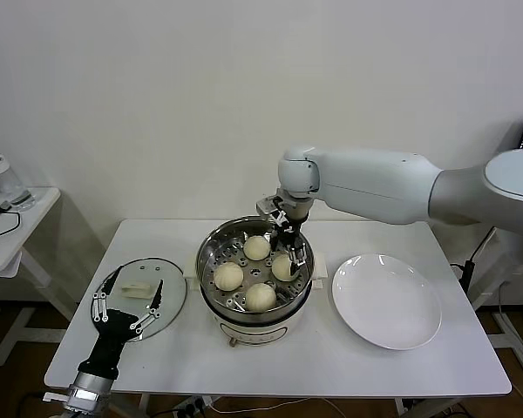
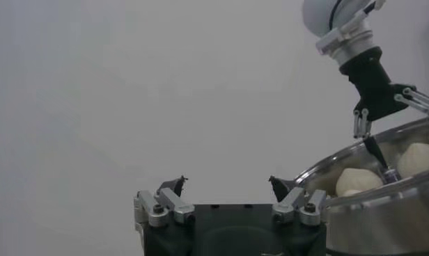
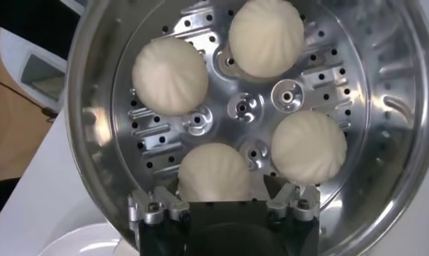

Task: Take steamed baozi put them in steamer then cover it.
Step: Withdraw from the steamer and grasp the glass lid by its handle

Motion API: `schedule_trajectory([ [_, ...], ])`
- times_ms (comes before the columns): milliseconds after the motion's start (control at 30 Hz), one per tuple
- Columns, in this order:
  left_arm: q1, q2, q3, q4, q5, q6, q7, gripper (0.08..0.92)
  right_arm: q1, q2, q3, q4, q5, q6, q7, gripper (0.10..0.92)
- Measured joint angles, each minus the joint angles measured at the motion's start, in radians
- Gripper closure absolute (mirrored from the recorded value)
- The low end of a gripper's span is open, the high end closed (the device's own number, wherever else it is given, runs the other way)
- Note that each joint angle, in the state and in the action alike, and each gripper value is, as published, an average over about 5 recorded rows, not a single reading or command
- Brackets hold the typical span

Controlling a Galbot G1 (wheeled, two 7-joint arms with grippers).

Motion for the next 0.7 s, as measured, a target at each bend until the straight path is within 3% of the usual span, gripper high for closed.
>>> schedule_trajectory([
  [267, -0.018, 0.001, -0.005, -0.010, 0.053, 0.019, -0.028, 0.177, -0.045, -0.183, 0.136, 0.130, 0.083, 0.095, 0.192, 0.203],
  [700, -0.060, 0.013, 0.015, -0.018, 0.219, 0.098, -0.119, 0.177, -0.506, -0.453, 0.651, 0.329, 0.130, 0.273, 0.995, 0.203],
])
